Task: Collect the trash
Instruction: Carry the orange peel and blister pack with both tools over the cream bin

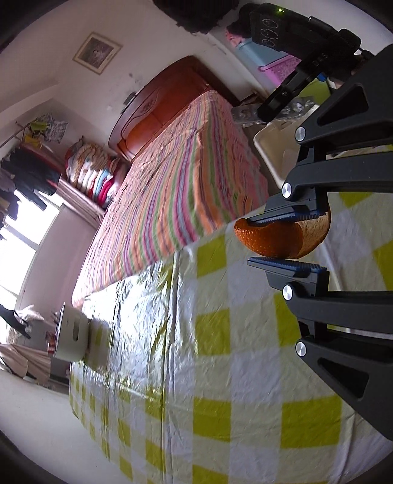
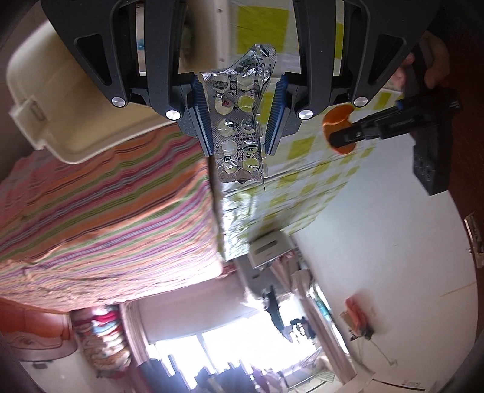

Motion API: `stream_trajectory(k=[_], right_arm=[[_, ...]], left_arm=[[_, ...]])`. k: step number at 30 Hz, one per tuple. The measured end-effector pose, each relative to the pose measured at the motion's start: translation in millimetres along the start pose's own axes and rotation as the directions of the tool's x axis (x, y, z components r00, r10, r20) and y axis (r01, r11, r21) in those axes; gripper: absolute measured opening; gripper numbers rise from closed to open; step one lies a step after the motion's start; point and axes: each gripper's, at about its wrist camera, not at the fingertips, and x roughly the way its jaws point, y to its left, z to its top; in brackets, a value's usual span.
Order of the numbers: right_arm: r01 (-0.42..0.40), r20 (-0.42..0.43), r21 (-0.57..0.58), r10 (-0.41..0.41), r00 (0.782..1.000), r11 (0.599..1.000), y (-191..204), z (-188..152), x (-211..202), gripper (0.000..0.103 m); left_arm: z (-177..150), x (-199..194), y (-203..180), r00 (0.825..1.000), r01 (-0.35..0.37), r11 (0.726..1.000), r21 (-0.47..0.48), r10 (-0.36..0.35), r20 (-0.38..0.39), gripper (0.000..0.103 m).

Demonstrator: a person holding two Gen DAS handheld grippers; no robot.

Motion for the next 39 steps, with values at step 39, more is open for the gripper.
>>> stream_trajectory(k=[39], right_arm=[[0.357,0.106,0.032,-0.358,0.928,0.934,-49,-25,-35,0.035]], left_arm=[[-30,24,-124,0.99,0.094,0.995,0.042,-0.088,-0.114,0.021]])
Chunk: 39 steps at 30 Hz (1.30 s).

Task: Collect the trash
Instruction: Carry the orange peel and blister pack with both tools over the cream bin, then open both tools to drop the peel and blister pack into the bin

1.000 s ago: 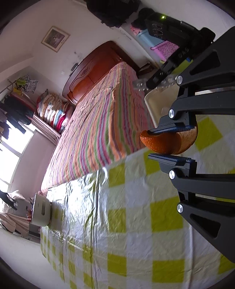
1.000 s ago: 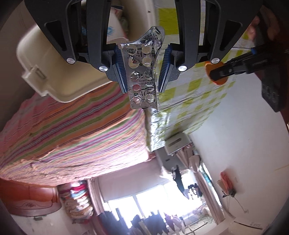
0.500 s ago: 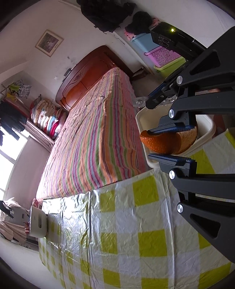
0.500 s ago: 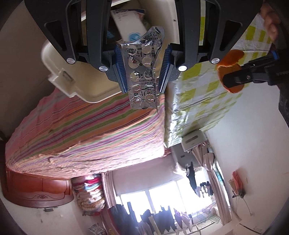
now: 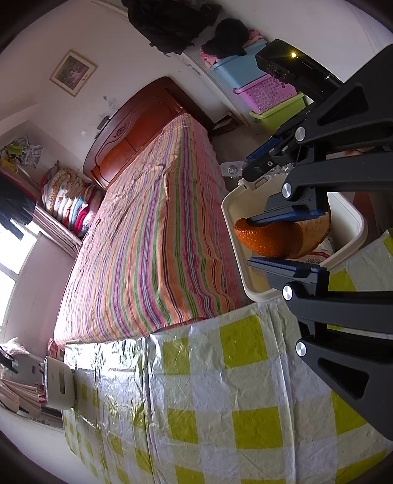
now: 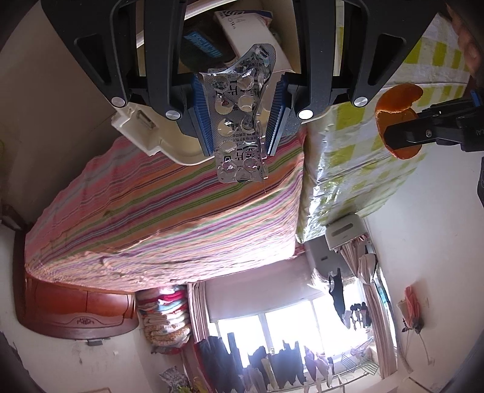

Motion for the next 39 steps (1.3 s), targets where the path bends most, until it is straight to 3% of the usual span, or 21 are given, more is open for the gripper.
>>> stream_trajectory(k=[11,15,19,23,29,39], right_arm=[[0.008,-0.015,0.034,-0.007,1.0,0.999,-9,-7,1,0.038],[0.008,-0.001,0.059,-0.008,1.0,0.998,-15,-6,-3,0.066],[-0.001,0.044,0.087,-0.002,0.999,0.996,-19,0,-18,0.071],[-0.004,0.143,0.175,-0.021,0.99,0.984,-40,7,-40,0.079],[-0.033,0.253,0.288,-0.043,0.966,0.957,-67,9,-66,0.08],[-0.045,0.261,0.331,-0.046,0.964,0.942,-72,-1,-66,0.08]], left_arm=[[1,13,-15,1.0,0.009,1.0,0.029,-0.009,-0.024,0.021],[3,15,-22,0.999,0.018,0.999,0.051,-0.016,-0.03,0.021],[2,17,-26,0.999,0.02,0.998,0.058,-0.018,-0.033,0.021],[2,23,-24,0.999,0.018,0.998,0.053,-0.016,-0.047,0.021],[-1,35,-23,0.997,0.007,0.998,0.056,-0.003,-0.077,0.021],[-12,55,-40,0.992,-0.01,0.992,0.124,0.025,-0.122,0.021]])
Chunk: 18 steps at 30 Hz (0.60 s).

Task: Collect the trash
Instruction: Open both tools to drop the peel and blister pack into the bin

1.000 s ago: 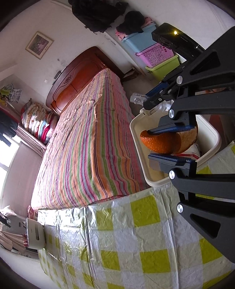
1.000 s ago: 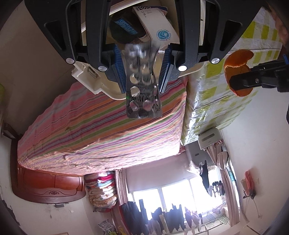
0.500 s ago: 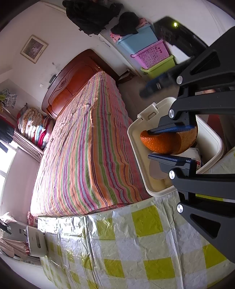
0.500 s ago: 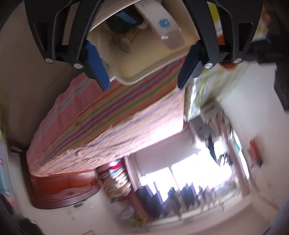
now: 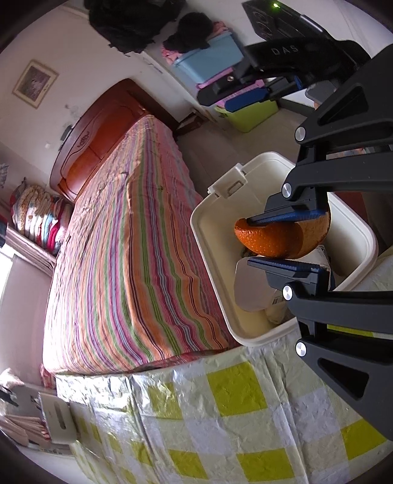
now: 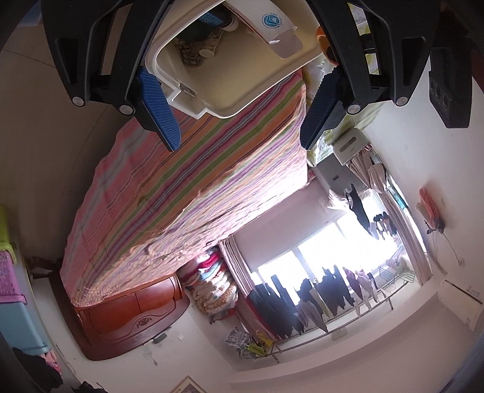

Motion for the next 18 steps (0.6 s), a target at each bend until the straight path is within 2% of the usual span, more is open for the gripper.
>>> stream_trajectory(k=[5,7,8,10,12,18], right_arm=[[-0.003,-0.009,0.002,0.003,1.0,1.0,-2,-1,5,0.08],[-0.004,-0.011,0.003,0.004,1.0,1.0,-3,0,6,0.08],[-0.004,-0.013,0.002,0.004,1.0,1.0,-3,0,5,0.08],[0.0,-0.016,0.0,0.0,1.0,1.0,-2,0,5,0.08],[0.005,-0.018,-0.002,-0.005,1.0,1.0,-3,0,5,0.08],[0.011,-0.024,-0.018,-0.012,1.0,1.0,0,-2,5,0.08]], left_arm=[[-1,5,-11,1.0,-0.023,0.999,0.048,0.023,-0.005,0.021],[-1,7,-13,0.999,-0.037,0.998,0.05,0.038,-0.008,0.024],[0,7,-14,0.999,-0.041,0.998,0.05,0.041,-0.007,0.027],[0,6,-14,0.998,-0.063,0.997,0.05,0.063,0.008,0.05],[-1,1,-15,0.997,-0.075,0.996,0.05,0.073,0.041,0.055],[-3,-9,-9,0.994,-0.091,0.995,0.036,0.089,0.058,0.067]])
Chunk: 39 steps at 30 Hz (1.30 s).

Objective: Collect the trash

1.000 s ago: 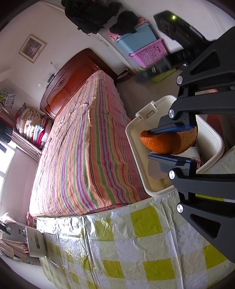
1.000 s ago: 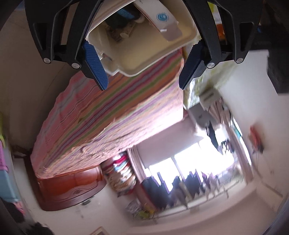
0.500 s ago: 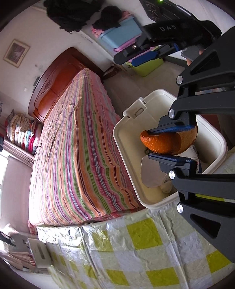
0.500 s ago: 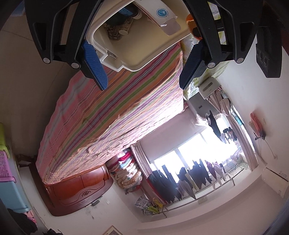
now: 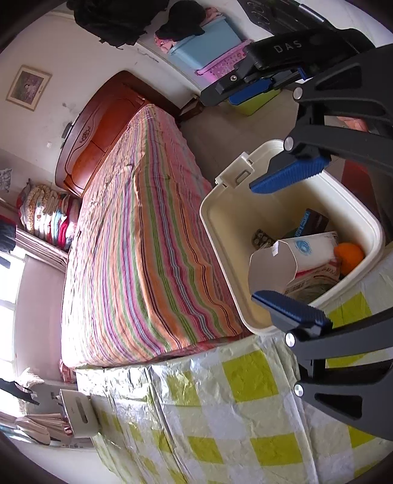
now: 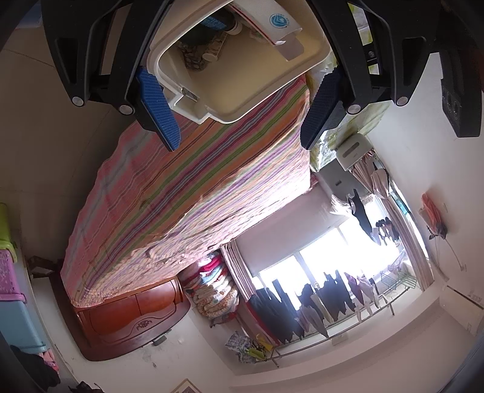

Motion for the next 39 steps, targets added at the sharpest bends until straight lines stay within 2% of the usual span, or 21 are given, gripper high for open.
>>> stream_trajectory(k=[7,14,17,22,29,32,35,39], right_arm=[[-0.001,-0.02,-0.037,0.0,1.0,0.999,9,-3,4,0.081],[0.009,-0.097,-0.12,-0.021,0.995,0.993,31,-25,7,0.089],[0.006,-0.125,-0.186,-0.03,0.992,0.982,52,-36,-5,0.095],[0.031,-0.153,-0.281,-0.076,0.985,0.959,82,-50,-37,0.096],[0.081,-0.164,-0.337,-0.143,0.976,0.938,105,-52,-79,0.096],[0.079,-0.183,-0.335,-0.148,0.972,0.939,114,-55,-89,0.096],[0.076,-0.202,-0.362,-0.158,0.966,0.929,125,-64,-94,0.096],[0.081,-0.203,-0.407,-0.177,0.963,0.91,138,-68,-100,0.096]], left_arm=[[-7,-13,13,0.999,-0.044,0.999,-0.022,0.044,0.006,0.069],[-16,-39,24,0.991,-0.13,0.991,-0.018,0.131,0.036,0.07],[-22,-53,28,0.983,-0.175,0.984,-0.022,0.176,0.046,0.076],[-34,-84,30,0.959,-0.264,0.964,0.013,0.261,0.111,0.077],[-54,-129,32,0.913,-0.36,0.933,0.027,0.346,0.215,0.083],[-61,-144,35,0.893,-0.391,0.92,0.012,0.376,0.248,0.084],[-70,-159,38,0.886,-0.394,0.919,-0.006,0.382,0.263,0.085],[-80,-167,38,0.893,-0.394,0.919,0.008,0.38,0.241,0.086]])
